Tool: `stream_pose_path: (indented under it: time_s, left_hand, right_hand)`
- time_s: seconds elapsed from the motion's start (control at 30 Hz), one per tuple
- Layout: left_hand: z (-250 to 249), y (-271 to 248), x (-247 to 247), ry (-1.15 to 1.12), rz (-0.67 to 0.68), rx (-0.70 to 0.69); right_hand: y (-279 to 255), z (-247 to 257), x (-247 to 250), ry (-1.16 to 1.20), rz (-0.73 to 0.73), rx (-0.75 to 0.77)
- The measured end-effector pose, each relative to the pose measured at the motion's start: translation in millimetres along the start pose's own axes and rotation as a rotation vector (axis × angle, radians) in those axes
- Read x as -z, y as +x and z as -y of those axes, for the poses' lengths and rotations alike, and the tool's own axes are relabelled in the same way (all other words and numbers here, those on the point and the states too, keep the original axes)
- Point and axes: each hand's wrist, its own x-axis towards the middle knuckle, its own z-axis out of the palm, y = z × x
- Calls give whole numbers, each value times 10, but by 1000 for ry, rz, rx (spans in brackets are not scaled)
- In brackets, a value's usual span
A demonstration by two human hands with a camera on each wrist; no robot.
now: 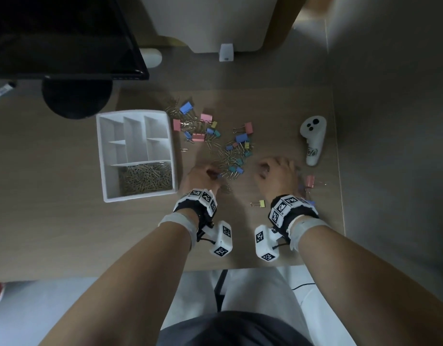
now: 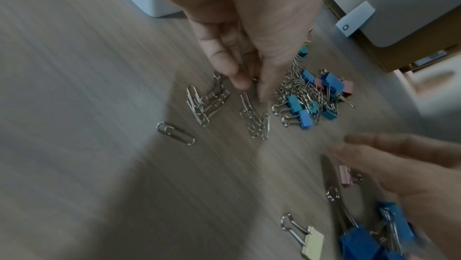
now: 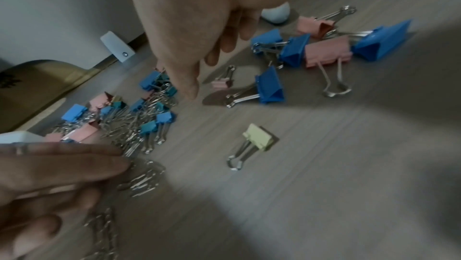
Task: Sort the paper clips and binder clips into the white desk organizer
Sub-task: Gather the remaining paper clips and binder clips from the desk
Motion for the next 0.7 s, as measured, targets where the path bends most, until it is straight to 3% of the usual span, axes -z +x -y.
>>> stream_pose_path:
  time_s: [0.1,0.2,0.53,0.7]
  left_hand:
    - [2,-11,28,-16,-30,9]
    - [12,17,87,18,-54,3]
    - [126,40,178,-136,-70,45]
    - [241,45,175,-189,-71,40]
  right_hand:
    - [41,213,-63,48,94,156]
    - [58,375,-118,50,142,203]
    - [-32,439,-246,39,88,181]
    - [-30,512,-294,140,83,64]
